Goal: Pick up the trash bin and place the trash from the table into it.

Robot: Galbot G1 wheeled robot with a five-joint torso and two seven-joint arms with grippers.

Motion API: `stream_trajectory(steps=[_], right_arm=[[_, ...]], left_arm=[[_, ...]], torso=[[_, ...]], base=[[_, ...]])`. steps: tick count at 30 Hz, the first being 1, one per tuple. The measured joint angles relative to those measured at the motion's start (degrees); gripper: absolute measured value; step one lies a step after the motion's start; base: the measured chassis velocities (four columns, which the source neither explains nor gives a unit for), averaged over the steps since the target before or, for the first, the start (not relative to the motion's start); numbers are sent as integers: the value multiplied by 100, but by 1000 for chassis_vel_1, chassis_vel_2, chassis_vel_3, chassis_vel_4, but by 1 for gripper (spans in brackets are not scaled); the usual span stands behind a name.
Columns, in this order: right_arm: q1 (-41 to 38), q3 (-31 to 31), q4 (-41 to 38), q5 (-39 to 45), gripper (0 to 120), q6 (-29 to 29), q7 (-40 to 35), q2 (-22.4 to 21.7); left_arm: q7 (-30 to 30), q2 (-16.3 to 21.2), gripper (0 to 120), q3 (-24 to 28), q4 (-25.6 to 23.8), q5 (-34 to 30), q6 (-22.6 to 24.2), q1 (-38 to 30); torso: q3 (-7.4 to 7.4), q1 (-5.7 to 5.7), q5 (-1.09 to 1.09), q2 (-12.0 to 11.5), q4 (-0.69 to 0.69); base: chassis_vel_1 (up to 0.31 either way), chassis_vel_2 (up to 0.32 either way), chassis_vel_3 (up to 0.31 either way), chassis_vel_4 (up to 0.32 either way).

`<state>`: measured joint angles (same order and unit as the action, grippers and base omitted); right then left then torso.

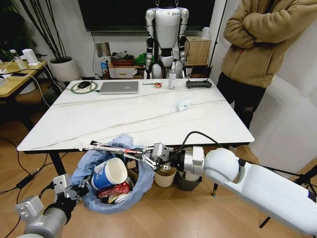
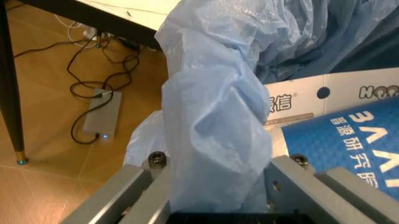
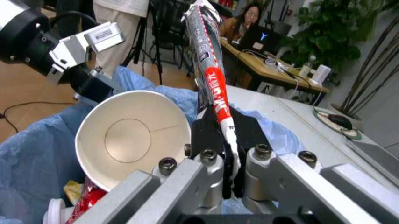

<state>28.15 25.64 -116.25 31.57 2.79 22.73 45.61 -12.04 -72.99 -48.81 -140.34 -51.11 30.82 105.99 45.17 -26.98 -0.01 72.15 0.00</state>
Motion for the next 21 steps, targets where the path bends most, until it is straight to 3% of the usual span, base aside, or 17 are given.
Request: stream_trajectory(steps=[21], right_arm=[[-95,239,529,33,0,-59,7,456]], left_arm=[[-135,-61,0,-44,-101,146,67,233]], torso=[[0,0,0,0,-1]], base=[[0,0,0,0]])
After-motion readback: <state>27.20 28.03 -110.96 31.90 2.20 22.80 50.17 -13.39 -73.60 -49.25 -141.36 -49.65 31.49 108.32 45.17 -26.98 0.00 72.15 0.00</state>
